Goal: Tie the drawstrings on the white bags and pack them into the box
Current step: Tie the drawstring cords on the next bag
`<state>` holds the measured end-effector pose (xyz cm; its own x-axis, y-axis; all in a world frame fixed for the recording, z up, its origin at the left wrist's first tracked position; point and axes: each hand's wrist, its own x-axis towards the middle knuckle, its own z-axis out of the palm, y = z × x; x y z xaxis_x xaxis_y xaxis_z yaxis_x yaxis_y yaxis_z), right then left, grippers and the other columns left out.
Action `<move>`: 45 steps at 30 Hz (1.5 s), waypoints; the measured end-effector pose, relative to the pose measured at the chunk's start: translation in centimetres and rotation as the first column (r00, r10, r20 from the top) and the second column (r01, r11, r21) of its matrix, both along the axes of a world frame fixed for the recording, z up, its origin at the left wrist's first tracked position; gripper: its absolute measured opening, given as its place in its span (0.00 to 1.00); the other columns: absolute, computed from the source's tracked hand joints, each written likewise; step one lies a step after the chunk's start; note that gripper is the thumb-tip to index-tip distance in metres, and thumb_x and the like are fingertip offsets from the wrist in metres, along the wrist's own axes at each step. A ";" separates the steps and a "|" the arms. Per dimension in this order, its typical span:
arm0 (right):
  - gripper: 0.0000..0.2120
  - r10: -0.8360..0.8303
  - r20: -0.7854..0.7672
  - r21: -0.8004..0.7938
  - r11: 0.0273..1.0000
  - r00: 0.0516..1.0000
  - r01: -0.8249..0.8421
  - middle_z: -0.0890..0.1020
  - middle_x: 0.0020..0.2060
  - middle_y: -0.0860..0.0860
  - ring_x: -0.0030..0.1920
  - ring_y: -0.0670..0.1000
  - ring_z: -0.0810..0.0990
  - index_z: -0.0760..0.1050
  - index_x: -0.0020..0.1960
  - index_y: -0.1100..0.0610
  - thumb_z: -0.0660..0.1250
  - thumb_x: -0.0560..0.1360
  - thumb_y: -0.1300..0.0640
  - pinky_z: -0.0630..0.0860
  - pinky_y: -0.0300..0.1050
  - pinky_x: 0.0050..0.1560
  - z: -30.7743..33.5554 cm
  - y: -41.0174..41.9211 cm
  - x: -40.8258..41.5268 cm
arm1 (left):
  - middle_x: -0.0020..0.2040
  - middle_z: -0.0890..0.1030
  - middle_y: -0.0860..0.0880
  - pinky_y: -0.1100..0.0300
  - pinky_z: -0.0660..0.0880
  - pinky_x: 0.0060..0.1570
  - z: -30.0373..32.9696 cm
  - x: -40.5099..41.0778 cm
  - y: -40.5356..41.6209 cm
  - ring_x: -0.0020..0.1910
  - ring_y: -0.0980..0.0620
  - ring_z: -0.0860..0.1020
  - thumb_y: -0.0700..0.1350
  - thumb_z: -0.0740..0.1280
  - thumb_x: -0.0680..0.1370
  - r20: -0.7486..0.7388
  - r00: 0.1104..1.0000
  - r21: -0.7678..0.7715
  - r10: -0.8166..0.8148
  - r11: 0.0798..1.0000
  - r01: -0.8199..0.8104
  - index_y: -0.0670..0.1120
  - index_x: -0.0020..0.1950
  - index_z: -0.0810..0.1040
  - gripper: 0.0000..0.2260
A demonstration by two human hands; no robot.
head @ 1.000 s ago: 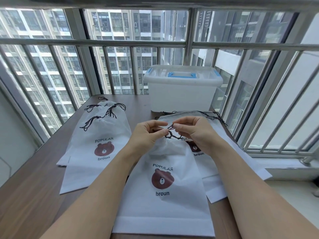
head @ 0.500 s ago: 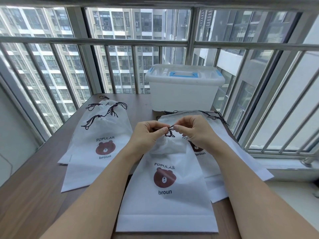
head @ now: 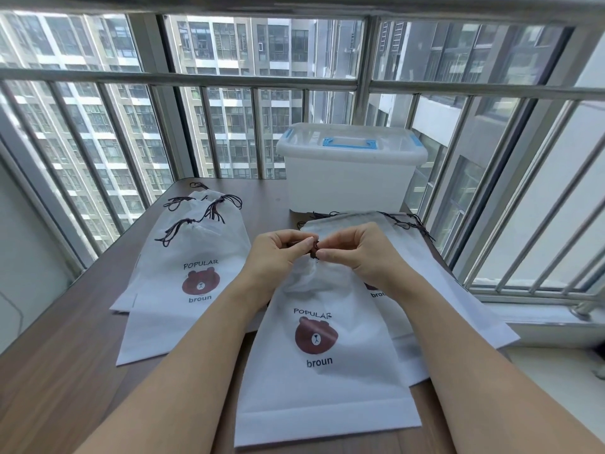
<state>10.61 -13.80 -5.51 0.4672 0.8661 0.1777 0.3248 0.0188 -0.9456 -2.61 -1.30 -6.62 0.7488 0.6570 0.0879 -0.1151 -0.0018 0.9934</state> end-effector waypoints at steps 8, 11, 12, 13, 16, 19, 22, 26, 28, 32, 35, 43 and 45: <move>0.06 -0.069 0.013 0.052 0.996 0.998 0.068 0.87 0.41 0.57 0.42 0.49 0.85 0.85 0.47 0.66 0.77 0.71 0.68 0.79 0.39 0.48 -0.2 0.2 -0.5 | 0.45 0.86 0.44 0.68 0.77 0.45 -0.1 0.0 -0.1 0.42 0.55 0.83 0.37 0.71 0.77 0.014 1.000 -0.054 -0.007 0.999 0.008 0.39 0.51 0.84 0.05; 0.09 -0.153 0.025 0.088 0.985 0.988 0.150 0.85 0.36 0.56 0.36 0.49 0.82 0.82 0.44 0.64 0.80 0.68 0.64 0.77 0.43 0.42 -0.4 0.4 -0.4 | 0.46 0.86 0.42 0.68 0.77 0.46 0.2 -0.1 -0.4 0.43 0.55 0.83 0.36 0.70 0.77 0.037 0.999 -0.060 -0.031 0.998 0.033 0.36 0.54 0.83 0.07; 0.11 -0.164 0.050 0.084 0.984 0.985 0.160 0.84 0.36 0.54 0.36 0.48 0.80 0.81 0.46 0.62 0.81 0.68 0.62 0.76 0.41 0.41 -0.4 0.5 -0.3 | 0.46 0.86 0.42 0.68 0.77 0.47 0.2 -0.2 -0.4 0.43 0.55 0.83 0.36 0.70 0.77 0.039 0.998 -0.050 -0.041 0.998 0.043 0.36 0.54 0.83 0.07; 0.11 -0.156 0.086 0.064 0.987 0.984 0.150 0.83 0.37 0.51 0.37 0.47 0.79 0.82 0.48 0.59 0.81 0.69 0.60 0.75 0.38 0.41 -0.5 0.5 -0.2 | 0.46 0.86 0.42 0.67 0.78 0.48 0.3 -0.3 -0.4 0.44 0.54 0.83 0.36 0.70 0.77 0.039 0.998 -0.039 -0.053 0.998 0.055 0.36 0.54 0.83 0.07; 0.03 -0.066 0.147 -0.018 0.997 0.987 0.070 0.86 0.38 0.50 0.38 0.45 0.80 0.86 0.46 0.55 0.77 0.73 0.60 0.75 0.41 0.45 -0.5 0.6 -0.4 | 0.48 0.86 0.40 0.64 0.79 0.52 0.3 -0.5 -0.3 0.45 0.53 0.83 0.35 0.70 0.77 0.031 0.998 -0.013 -0.063 0.998 0.063 0.37 0.54 0.84 0.07; 0.04 -0.086 0.143 -0.007 0.996 0.986 0.088 0.86 0.36 0.55 0.37 0.48 0.81 0.85 0.39 0.55 0.78 0.72 0.60 0.75 0.47 0.43 -0.4 0.5 -0.3 | 0.47 0.86 0.41 0.62 0.79 0.54 0.3 -0.5 -0.3 0.45 0.53 0.84 0.36 0.72 0.76 0.014 0.999 0.044 -0.031 0.999 0.031 0.40 0.52 0.85 0.06; 0.07 -0.139 0.185 -0.008 0.990 0.973 0.143 0.84 0.32 0.50 0.32 0.45 0.77 0.83 0.36 0.55 0.77 0.71 0.61 0.72 0.43 0.37 -0.5 0.5 -0.2 | 0.45 0.87 0.44 0.63 0.78 0.51 0.2 -0.4 -0.1 0.43 0.54 0.83 0.37 0.74 0.75 -0.009 1.000 0.183 0.003 0.983 -0.002 0.45 0.48 0.86 0.05; 0.07 -0.223 0.315 0.013 0.973 0.923 0.231 0.79 0.28 0.50 0.27 0.43 0.71 0.77 0.36 0.54 0.74 0.68 0.61 0.67 0.38 0.30 -0.7 0.8 -0.5 | 0.43 0.87 0.47 0.65 0.79 0.49 0.2 -0.3 -0.3 0.42 0.56 0.84 0.35 0.74 0.74 -0.019 1.000 0.308 -0.018 0.951 0.023 0.45 0.47 0.86 0.06; 0.04 -0.211 0.294 0.006 0.976 0.932 0.219 0.80 0.28 0.53 0.27 0.44 0.71 0.79 0.39 0.54 0.72 0.69 0.62 0.68 0.39 0.30 -0.7 0.8 -0.6 | 0.43 0.87 0.47 0.66 0.78 0.47 0.3 -0.3 -0.4 0.42 0.56 0.84 0.34 0.74 0.74 -0.005 0.999 0.299 -0.038 0.953 0.038 0.41 0.48 0.86 0.05; 0.03 -0.084 0.092 -0.037 0.995 0.992 0.088 0.83 0.35 0.56 0.36 0.46 0.77 0.83 0.45 0.61 0.70 0.74 0.66 0.72 0.40 0.39 -0.7 0.7 -0.4 | 0.43 0.87 0.47 0.66 0.78 0.47 0.5 -0.4 -0.2 0.42 0.55 0.84 0.34 0.74 0.73 0.001 0.998 0.265 -0.063 0.962 0.061 0.42 0.48 0.86 0.06; 0.05 -0.033 0.018 -0.049 0.998 0.999 0.034 0.82 0.36 0.52 0.37 0.46 0.77 0.82 0.46 0.63 0.69 0.76 0.69 0.72 0.37 0.40 -0.8 0.5 -0.3 | 0.42 0.87 0.47 0.64 0.79 0.49 0.3 -0.4 -0.2 0.43 0.53 0.85 0.34 0.75 0.72 -0.002 0.996 0.272 -0.087 0.959 0.084 0.44 0.46 0.86 0.07; 0.08 -0.032 -0.184 -0.005 0.999 0.982 0.031 0.85 0.38 0.53 0.39 0.46 0.82 0.84 0.46 0.62 0.70 0.74 0.73 0.77 0.35 0.43 -0.3 0.3 -0.3 | 0.38 0.86 0.45 0.60 0.78 0.41 0.3 -0.4 -0.7 0.36 0.52 0.82 0.35 0.77 0.71 -0.002 0.999 0.358 0.043 0.933 -0.039 0.45 0.43 0.87 0.06; 0.07 -0.052 -0.295 0.000 0.999 0.954 0.055 0.86 0.40 0.55 0.41 0.47 0.83 0.84 0.48 0.64 0.72 0.72 0.72 0.78 0.35 0.45 0.0 0.0 -0.2 | 0.38 0.86 0.46 0.59 0.77 0.40 0.2 -0.5 -0.7 0.36 0.53 0.82 0.36 0.76 0.72 -0.004 0.998 0.345 0.058 0.937 -0.053 0.46 0.42 0.87 0.05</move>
<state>10.45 -13.84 -5.54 0.5455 0.8375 0.0320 0.0324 0.0171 -0.9993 -3.07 -2.00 -6.39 0.7147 0.6288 0.3062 -0.0913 -0.3502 0.9322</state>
